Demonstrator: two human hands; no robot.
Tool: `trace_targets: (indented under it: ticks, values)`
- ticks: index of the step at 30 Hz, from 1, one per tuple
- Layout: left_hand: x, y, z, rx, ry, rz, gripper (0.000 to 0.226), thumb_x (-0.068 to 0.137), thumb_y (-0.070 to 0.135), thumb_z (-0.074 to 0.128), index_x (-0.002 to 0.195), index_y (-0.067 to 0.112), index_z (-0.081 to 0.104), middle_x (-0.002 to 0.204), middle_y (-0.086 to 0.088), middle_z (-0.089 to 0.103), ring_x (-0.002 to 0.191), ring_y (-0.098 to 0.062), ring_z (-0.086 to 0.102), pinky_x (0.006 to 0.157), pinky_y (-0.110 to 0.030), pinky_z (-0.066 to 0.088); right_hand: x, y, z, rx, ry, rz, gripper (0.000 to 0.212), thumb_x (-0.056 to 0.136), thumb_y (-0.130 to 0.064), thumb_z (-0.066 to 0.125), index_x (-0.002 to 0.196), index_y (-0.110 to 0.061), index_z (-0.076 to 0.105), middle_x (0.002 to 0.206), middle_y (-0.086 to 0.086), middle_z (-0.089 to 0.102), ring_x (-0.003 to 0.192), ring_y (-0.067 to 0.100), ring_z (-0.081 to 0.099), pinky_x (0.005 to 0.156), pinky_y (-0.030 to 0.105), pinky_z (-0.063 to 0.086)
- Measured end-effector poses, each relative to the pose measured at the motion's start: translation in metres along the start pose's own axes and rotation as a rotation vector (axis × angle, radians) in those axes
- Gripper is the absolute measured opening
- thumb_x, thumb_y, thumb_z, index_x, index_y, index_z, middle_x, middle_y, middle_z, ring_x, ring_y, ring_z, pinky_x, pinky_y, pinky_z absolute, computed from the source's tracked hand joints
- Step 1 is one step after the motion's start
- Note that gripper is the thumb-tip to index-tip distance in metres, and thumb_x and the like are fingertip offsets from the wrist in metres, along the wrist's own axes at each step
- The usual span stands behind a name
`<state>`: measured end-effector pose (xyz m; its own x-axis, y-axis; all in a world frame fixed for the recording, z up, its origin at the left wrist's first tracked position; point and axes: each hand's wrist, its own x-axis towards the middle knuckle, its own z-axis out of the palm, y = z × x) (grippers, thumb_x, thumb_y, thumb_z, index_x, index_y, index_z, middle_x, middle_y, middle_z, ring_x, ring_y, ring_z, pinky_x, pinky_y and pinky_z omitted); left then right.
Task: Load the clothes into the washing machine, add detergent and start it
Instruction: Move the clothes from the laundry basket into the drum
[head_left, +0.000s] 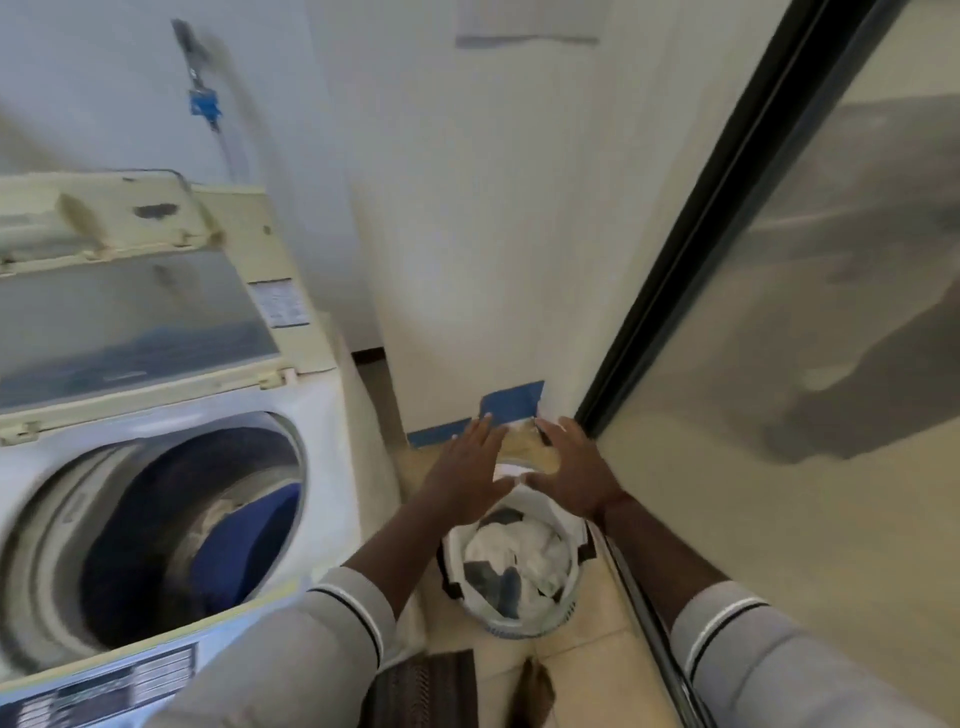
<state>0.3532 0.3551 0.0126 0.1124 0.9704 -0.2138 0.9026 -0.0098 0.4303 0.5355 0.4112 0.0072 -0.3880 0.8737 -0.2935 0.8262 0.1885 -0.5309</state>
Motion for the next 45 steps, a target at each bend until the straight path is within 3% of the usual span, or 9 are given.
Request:
trace_targets:
  ticks: [11,17,22,27,33,36,38,41,45]
  values:
    - [0.063,-0.039,0.230,-0.208,-0.313,-0.247,0.036,0.096,0.026,0.047,0.124,0.005,0.054,0.124,-0.022,0.058,0.115,-0.044,0.056,0.094,-0.049,0.047,0.054,0.153,0.158,0.041,-0.300,0.177,0.079,0.082,-0.049,0.059,0.150,-0.023,0.028,0.157,0.007,0.025,0.144,0.026,0.025,0.118,0.037,0.024]
    - [0.102,-0.114,0.415,-0.143,-0.511,-0.234,0.053,0.092,0.036,0.041,0.130,0.000,0.053,0.123,-0.026,0.059,0.111,-0.045,0.059,0.089,-0.056,0.051,0.100,0.245,0.323,0.092,-0.422,0.352,0.070,0.086,-0.034,0.063,0.147,-0.019,0.033,0.145,0.012,0.039,0.132,0.030,0.041,0.110,0.044,0.035]
    - [0.140,-0.160,0.518,0.058,-0.637,-0.239,0.040,0.097,0.019,0.045,0.135,0.004,0.045,0.138,-0.017,0.048,0.126,-0.035,0.047,0.101,-0.042,0.041,0.130,0.333,0.477,0.095,-0.553,0.518,0.069,0.079,-0.062,0.041,0.137,-0.024,0.038,0.127,0.012,0.054,0.116,0.034,0.056,0.097,0.045,0.048]
    - [0.157,-0.188,0.598,0.233,-0.590,-0.251,0.051,0.096,0.025,0.050,0.139,0.003,0.033,0.145,-0.021,0.038,0.134,-0.038,0.036,0.110,-0.047,0.031,0.143,0.345,0.517,0.060,-0.497,0.564,0.081,0.084,-0.046,0.063,0.150,-0.025,0.020,0.140,0.014,0.040,0.125,0.036,0.044,0.103,0.051,0.040]
    - [0.148,-0.197,0.613,0.287,-0.506,-0.095,0.014,0.080,0.017,0.068,0.088,0.007,0.062,0.089,-0.014,0.067,0.084,-0.030,0.064,0.080,-0.036,0.050,0.137,0.359,0.537,0.040,-0.418,0.493,0.051,0.093,-0.025,0.055,0.140,-0.018,0.038,0.129,0.016,0.046,0.114,0.036,0.050,0.092,0.044,0.045]
    - [0.140,-0.200,0.601,0.208,-0.470,0.015,0.037,0.034,0.007,0.089,0.049,0.010,0.055,0.047,-0.007,0.055,0.041,-0.025,0.056,0.046,-0.026,0.049,0.128,0.355,0.526,0.141,-0.410,0.480,0.042,0.092,-0.021,0.058,0.132,-0.013,0.047,0.123,0.015,0.054,0.111,0.032,0.055,0.093,0.039,0.046]
    - [0.133,-0.193,0.590,0.124,-0.427,0.052,0.033,0.040,0.003,0.084,0.055,0.004,0.055,0.046,-0.011,0.054,0.036,-0.026,0.054,0.038,-0.024,0.048,0.120,0.343,0.507,0.250,-0.380,0.500,0.053,0.086,-0.025,0.067,0.132,-0.014,0.044,0.123,0.013,0.054,0.110,0.030,0.056,0.093,0.039,0.047]
    - [0.121,-0.175,0.570,0.010,-0.322,0.135,0.015,0.077,0.007,0.069,0.080,-0.003,0.058,0.055,-0.017,0.060,0.045,-0.030,0.062,0.045,-0.040,0.056,0.106,0.320,0.468,0.333,-0.375,0.479,0.071,0.079,-0.025,0.069,0.139,-0.030,0.031,0.125,0.008,0.054,0.107,0.027,0.059,0.089,0.041,0.053]
    - [0.103,-0.129,0.487,-0.294,-0.228,-0.043,0.034,0.094,0.027,0.055,0.106,-0.003,0.067,0.094,-0.016,0.070,0.086,-0.029,0.068,0.086,-0.030,0.043,0.079,0.278,0.388,0.403,-0.312,0.388,0.036,0.084,-0.023,0.061,0.118,-0.027,0.052,0.106,0.002,0.064,0.094,0.015,0.061,0.088,0.031,0.051]
